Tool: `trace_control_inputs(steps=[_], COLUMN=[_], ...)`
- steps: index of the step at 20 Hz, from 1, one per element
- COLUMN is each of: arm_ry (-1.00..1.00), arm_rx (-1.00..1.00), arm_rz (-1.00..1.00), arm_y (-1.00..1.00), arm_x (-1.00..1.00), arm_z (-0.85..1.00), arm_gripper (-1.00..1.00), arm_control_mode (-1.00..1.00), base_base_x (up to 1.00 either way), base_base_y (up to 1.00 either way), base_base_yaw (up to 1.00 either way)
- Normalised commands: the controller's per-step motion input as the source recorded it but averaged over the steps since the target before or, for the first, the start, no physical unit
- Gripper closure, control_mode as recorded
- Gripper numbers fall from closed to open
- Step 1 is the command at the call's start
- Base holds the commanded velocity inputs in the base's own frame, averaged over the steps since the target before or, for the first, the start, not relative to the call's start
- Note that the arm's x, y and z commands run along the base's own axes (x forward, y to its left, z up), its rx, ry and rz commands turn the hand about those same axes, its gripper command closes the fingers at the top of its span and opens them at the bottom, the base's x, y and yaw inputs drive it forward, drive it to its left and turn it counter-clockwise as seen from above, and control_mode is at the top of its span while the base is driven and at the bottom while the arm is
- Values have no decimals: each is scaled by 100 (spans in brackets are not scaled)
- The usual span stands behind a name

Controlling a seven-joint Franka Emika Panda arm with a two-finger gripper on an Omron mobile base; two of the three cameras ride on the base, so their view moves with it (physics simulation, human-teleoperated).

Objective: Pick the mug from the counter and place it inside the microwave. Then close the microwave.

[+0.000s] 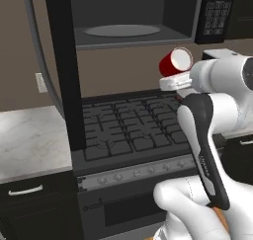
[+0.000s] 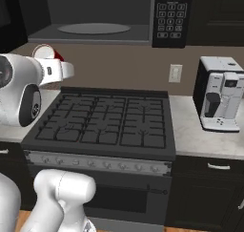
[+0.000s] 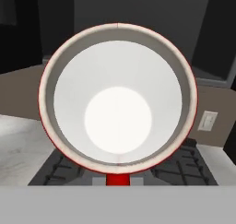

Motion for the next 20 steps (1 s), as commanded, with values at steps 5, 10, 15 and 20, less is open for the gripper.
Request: trace_control_inputs(steps=[5, 10, 15, 20], arm_ry=[0, 0, -2, -11], arm_rx=[0, 0, 0, 0], arm_rz=[0, 0, 0, 0], arm_y=[0, 0, 0, 0], arm_x=[-23, 0, 20, 56], arm_z=[61, 26, 14, 1], arm_gripper=[100, 100, 100, 100], arm_control_mode=[-100, -100, -100, -100], base_base_x=[0, 0, 0, 0], base_base_y=[0, 0, 0, 0], base_base_yaw=[0, 0, 0, 0])
